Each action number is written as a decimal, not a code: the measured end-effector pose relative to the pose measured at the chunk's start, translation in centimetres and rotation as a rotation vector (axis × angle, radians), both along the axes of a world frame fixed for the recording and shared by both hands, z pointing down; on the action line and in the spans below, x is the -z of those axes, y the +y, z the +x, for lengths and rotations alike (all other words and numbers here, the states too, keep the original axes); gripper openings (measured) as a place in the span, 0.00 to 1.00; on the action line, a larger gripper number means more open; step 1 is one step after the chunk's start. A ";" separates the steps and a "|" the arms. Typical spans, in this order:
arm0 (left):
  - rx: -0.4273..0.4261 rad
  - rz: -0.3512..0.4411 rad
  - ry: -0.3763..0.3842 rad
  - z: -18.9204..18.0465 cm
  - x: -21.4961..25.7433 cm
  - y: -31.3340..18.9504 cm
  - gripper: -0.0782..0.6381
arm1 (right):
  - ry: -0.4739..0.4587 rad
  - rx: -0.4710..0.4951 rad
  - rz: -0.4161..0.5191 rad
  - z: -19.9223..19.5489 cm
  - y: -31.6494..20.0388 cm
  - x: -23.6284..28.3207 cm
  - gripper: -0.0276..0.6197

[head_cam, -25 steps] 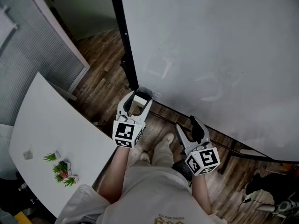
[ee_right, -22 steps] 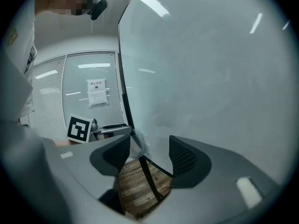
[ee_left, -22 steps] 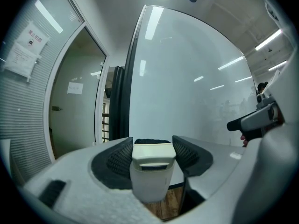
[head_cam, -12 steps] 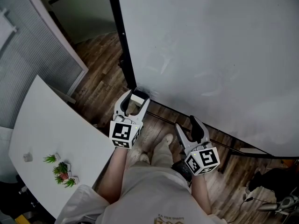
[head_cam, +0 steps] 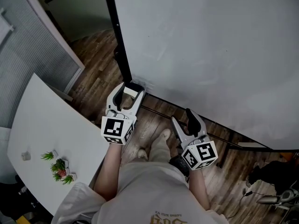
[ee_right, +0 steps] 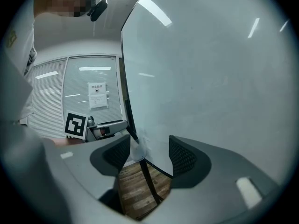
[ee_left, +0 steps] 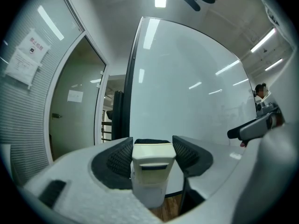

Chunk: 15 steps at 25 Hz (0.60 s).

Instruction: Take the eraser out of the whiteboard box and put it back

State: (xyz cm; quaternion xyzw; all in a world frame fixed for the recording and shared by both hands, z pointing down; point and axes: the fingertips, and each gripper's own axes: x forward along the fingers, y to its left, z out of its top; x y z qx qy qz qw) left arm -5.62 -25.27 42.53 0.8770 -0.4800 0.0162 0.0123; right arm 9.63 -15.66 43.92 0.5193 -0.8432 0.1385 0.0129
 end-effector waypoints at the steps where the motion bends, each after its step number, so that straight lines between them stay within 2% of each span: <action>1: 0.001 0.002 0.003 0.0 0.1 0.1 0.47 | -0.002 -0.002 0.002 0.1 0.1 0.1 0.45; 15: 0.017 0.059 0.019 0.3 2.6 1.2 0.47 | 0.001 -0.028 0.045 2.2 1.4 1.5 0.44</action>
